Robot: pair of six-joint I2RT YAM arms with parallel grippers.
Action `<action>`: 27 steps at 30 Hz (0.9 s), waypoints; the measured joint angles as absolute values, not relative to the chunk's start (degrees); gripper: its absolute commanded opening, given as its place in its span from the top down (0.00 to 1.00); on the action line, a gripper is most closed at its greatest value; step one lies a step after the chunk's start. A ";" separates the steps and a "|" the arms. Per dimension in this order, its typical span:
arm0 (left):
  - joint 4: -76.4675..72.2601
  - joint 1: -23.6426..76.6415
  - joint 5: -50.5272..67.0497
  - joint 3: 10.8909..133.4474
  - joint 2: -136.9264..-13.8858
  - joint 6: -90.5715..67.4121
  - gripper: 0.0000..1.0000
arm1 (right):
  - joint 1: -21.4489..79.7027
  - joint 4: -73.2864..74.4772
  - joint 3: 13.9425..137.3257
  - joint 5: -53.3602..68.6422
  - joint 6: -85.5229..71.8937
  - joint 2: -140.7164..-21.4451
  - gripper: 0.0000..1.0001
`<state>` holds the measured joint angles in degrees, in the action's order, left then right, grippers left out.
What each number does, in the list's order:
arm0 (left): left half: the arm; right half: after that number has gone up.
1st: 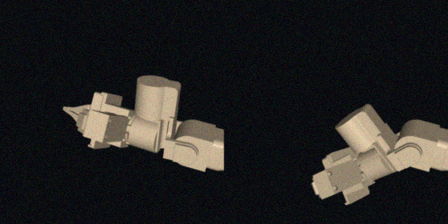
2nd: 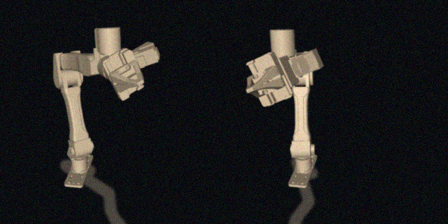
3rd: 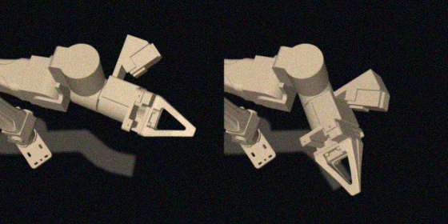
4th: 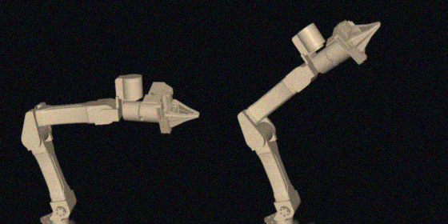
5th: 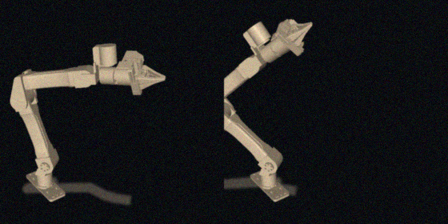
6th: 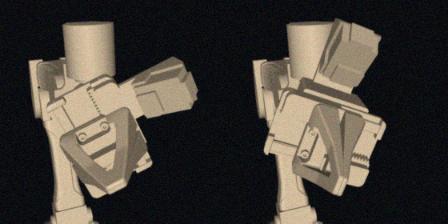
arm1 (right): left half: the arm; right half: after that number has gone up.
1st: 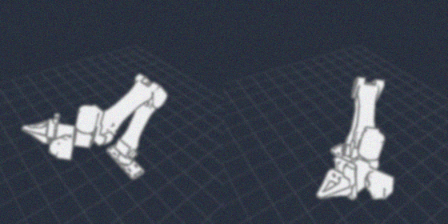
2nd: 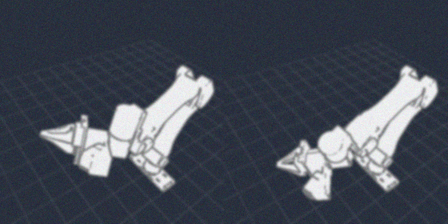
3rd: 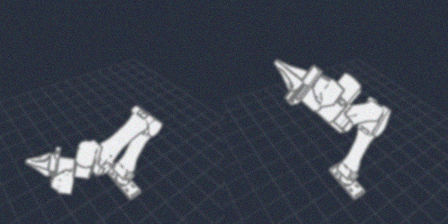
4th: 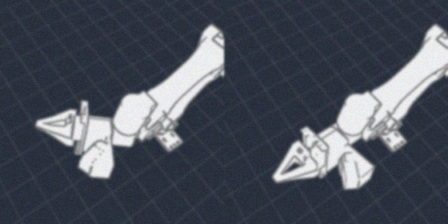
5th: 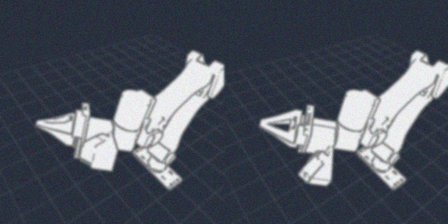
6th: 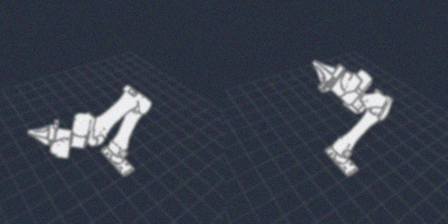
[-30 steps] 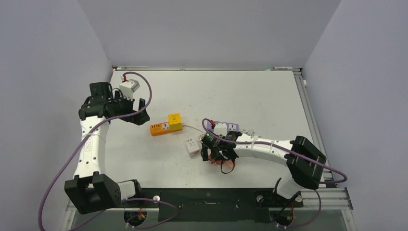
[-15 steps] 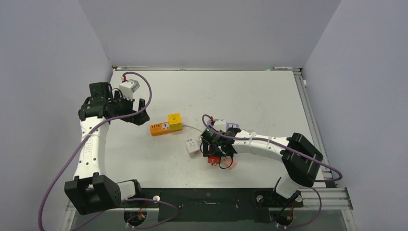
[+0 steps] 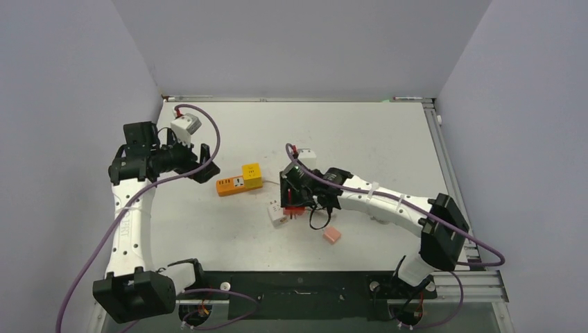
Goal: Insert the plug
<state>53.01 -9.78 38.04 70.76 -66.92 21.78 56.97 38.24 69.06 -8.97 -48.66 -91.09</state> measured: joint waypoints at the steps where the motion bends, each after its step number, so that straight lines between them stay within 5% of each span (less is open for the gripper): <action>1: 52.97 -9.78 39.62 70.76 -66.04 22.13 0.04 | 56.88 38.04 71.26 -8.91 -48.07 -90.56 0.66; 9: 46.76 -5.45 51.66 67.35 -51.27 27.70 0.04 | 55.42 28.67 79.57 -6.42 -46.06 -82.70 0.66; 16: 44.77 8.82 49.56 64.55 -42.81 34.74 0.04 | 55.59 20.38 79.00 1.58 -45.63 -80.95 0.67; 27: 43.51 14.76 45.41 62.17 -43.81 40.27 0.04 | 56.73 13.63 75.05 9.72 -45.50 -78.81 0.67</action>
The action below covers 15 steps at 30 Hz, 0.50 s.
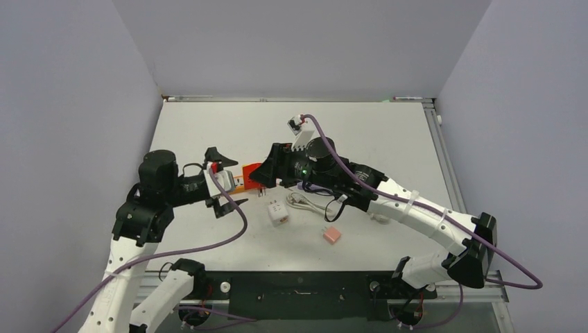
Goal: Insert the plug
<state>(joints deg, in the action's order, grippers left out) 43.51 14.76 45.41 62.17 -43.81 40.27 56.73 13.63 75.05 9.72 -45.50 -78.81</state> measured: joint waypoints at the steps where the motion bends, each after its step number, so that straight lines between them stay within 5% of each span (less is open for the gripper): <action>1: 43.53 15.33 45.32 62.19 -44.53 40.77 0.04 | 56.77 13.21 74.81 10.00 -45.58 -78.61 0.67; 6: 43.46 18.83 43.62 62.19 -46.96 42.30 0.03 | 57.67 12.01 74.02 11.05 -45.69 -78.50 0.67; 12: 43.59 20.38 42.63 62.37 -47.57 43.83 0.45 | 58.65 11.60 73.56 12.03 -45.89 -78.50 0.66; 15: 44.97 20.93 42.72 62.89 -48.14 45.41 0.65 | 58.74 11.00 73.56 11.88 -45.87 -78.50 0.56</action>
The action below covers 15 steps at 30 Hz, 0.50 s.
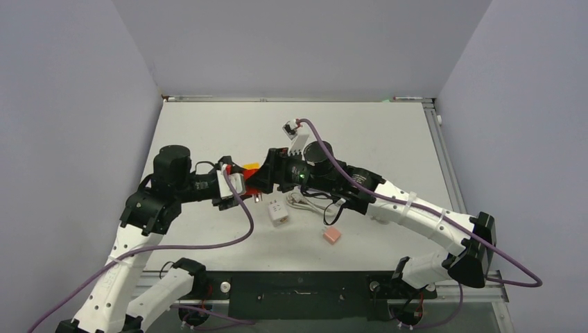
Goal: Insert the plug
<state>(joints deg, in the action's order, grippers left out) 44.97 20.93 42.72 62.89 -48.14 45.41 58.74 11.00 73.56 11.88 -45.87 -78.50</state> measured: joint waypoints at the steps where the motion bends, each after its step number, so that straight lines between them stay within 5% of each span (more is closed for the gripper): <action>1: 45.34 20.99 42.74 63.07 -48.21 46.15 0.70 | 58.70 11.03 73.56 11.99 -45.78 -78.50 0.51; 6: 48.23 21.47 43.09 63.96 -47.81 49.95 0.87 | 57.52 12.08 73.91 16.45 -43.51 -78.54 0.05; 9: 51.94 21.67 44.29 64.07 -46.48 53.74 0.98 | 53.04 12.49 75.35 28.42 -39.55 -78.41 0.10; 15: 59.90 21.87 48.07 64.07 -40.62 66.04 0.97 | 46.02 11.46 75.50 46.78 -30.46 -72.88 0.10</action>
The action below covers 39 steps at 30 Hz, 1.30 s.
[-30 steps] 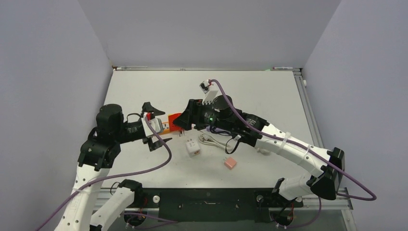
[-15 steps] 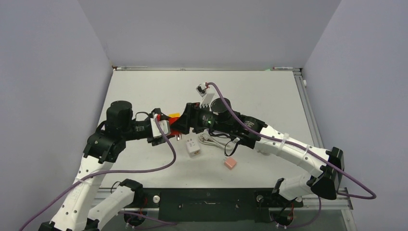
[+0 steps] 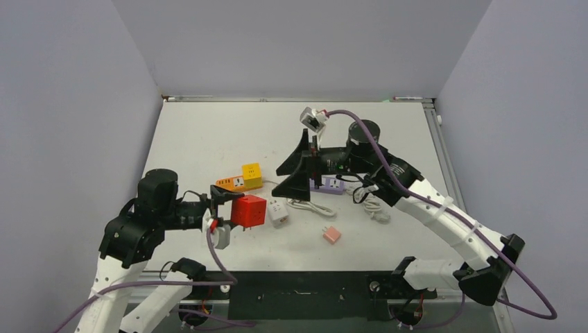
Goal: Insert the plug
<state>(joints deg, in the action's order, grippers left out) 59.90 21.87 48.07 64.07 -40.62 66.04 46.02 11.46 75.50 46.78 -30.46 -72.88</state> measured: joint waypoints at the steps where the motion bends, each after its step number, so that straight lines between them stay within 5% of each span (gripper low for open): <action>1: 61.01 21.98 48.62 64.07 -39.77 68.38 0.97 | 46.50 10.81 75.24 48.45 -29.26 -71.53 0.10; 7: 70.41 22.09 51.90 64.10 -34.54 92.66 0.98 | 52.90 8.54 74.50 55.37 -17.80 -66.11 0.10; 13: 81.49 22.09 52.31 64.10 -34.70 111.74 0.98 | 60.12 15.38 78.06 54.24 -6.24 -72.79 0.10; 24: 82.32 23.07 54.28 57.89 -31.77 117.89 1.00 | 69.49 29.69 83.70 43.11 8.54 -79.96 0.10; 39: 66.96 27.27 57.60 51.83 -26.41 118.87 1.00 | 70.19 34.81 85.23 38.50 15.31 -82.24 0.10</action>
